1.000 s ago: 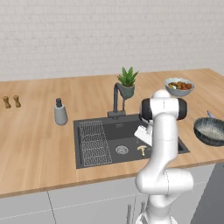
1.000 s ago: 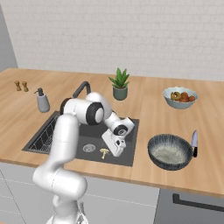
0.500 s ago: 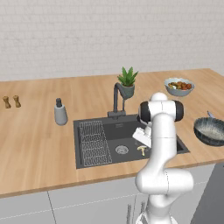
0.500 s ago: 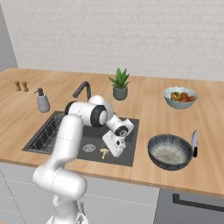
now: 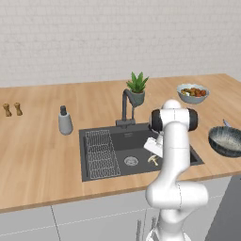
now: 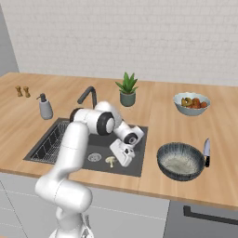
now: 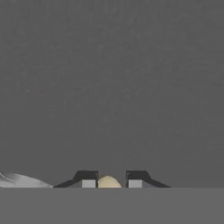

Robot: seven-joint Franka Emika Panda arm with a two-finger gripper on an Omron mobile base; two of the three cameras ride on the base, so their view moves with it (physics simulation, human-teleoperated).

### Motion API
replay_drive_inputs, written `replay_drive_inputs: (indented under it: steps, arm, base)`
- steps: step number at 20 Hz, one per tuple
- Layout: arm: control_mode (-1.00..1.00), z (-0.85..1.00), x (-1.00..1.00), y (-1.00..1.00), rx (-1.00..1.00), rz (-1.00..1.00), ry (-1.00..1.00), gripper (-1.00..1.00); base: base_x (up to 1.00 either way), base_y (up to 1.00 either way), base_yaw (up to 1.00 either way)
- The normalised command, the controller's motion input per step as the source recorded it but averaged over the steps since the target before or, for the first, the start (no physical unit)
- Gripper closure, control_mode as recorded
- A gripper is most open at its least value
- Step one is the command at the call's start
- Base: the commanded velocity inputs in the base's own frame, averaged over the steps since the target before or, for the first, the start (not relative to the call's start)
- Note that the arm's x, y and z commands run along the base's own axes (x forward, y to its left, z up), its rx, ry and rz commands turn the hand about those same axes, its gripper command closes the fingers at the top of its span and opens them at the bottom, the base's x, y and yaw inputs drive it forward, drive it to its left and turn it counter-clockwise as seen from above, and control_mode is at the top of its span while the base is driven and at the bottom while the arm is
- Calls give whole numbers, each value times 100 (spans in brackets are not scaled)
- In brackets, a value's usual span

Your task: Pick the mushroom from the sink and place it in the bowl. Then pick the bowl and place it in the microwave. Then close the microwave door and press the start button.

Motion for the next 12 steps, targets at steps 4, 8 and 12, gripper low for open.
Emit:
replay_drive_inputs:
  steps: [4, 8, 12]
  arm:
    - [-100, 86, -39, -21, 0, 1, -2, 100]
    - [-100, 100, -24, -17, -2, 2, -6, 100]
    - [-100, 100, -34, -9, -8, 6, -8, 100]
  base:
    - [0, 0, 0]
    - [0, 0, 0]
    - [0, 0, 0]
